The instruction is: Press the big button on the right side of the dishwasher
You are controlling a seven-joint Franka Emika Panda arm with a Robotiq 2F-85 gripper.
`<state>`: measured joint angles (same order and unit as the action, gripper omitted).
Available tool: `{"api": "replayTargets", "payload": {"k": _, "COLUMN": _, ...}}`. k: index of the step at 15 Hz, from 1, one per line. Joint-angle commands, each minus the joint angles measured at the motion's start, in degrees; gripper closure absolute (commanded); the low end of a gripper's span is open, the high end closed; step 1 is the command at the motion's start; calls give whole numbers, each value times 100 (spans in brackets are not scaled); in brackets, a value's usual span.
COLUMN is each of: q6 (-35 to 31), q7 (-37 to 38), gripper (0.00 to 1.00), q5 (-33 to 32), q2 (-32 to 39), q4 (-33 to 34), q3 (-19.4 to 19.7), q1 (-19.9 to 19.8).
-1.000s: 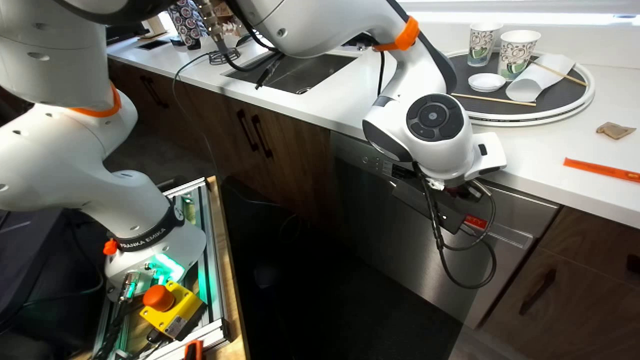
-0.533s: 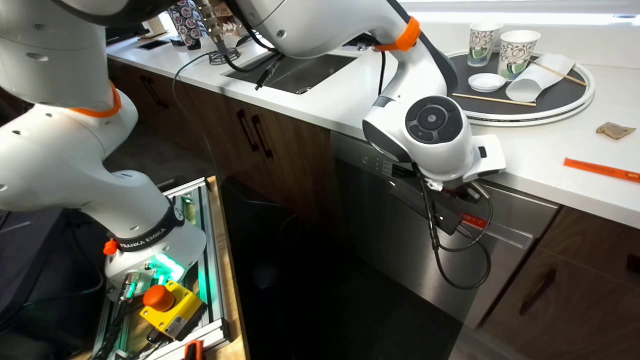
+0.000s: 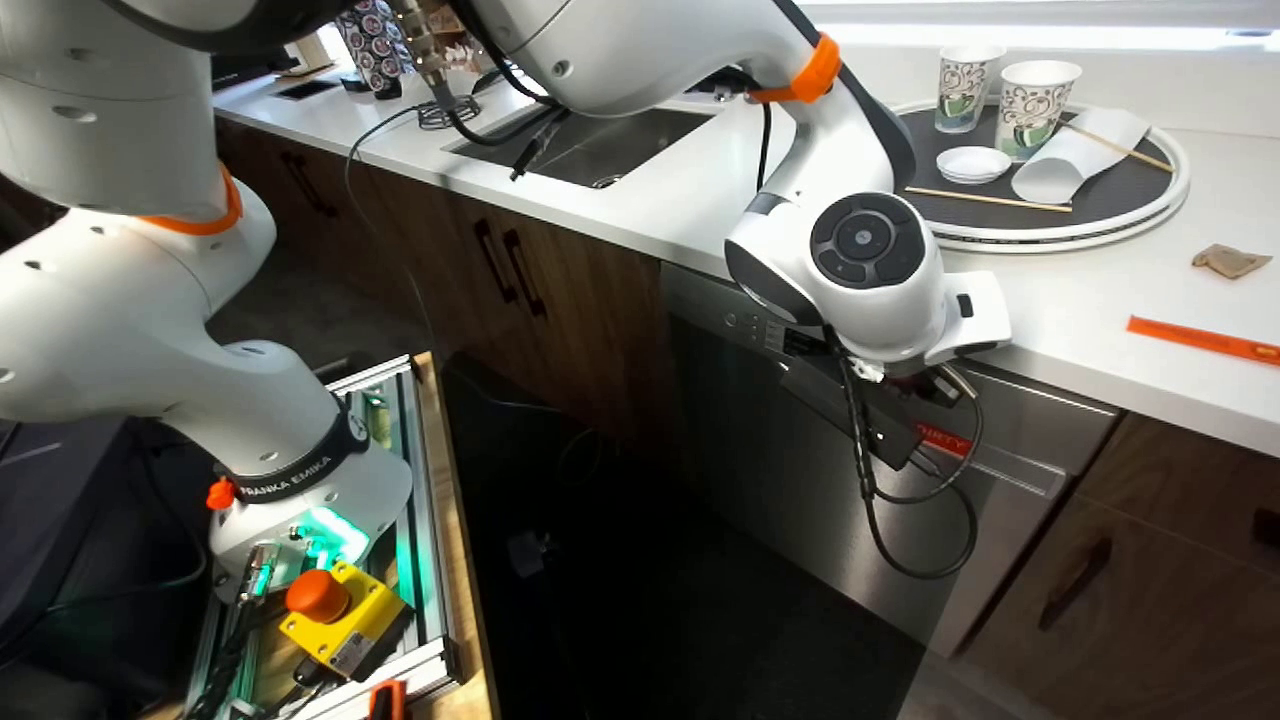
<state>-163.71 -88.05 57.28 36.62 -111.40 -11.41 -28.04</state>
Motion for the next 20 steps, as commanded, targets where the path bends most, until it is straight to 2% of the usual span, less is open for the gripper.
{"api": "replayTargets", "payload": {"k": 1, "q6": 44, "q7": 56, "gripper": 100, "q5": 43, "q2": 64, "q4": 95, "q3": -74, "q1": 41}}
{"api": "replayTargets", "payload": {"k": 5, "q6": 204, "q7": 120, "gripper": 100, "q5": -220, "q2": -136, "q4": -133, "q3": 68, "q1": 105}}
{"api": "replayTargets", "payload": {"k": 11, "q6": 57, "q7": 121, "gripper": 100, "q5": -551, "q2": -439, "q4": -524, "q3": 290, "q1": 241}}
{"api": "replayTargets", "payload": {"k": 20, "q6": 0, "q7": 548, "gripper": 100, "q5": -1299, "q2": -1000, "q4": -1257, "q3": 1032, "q1": 733}}
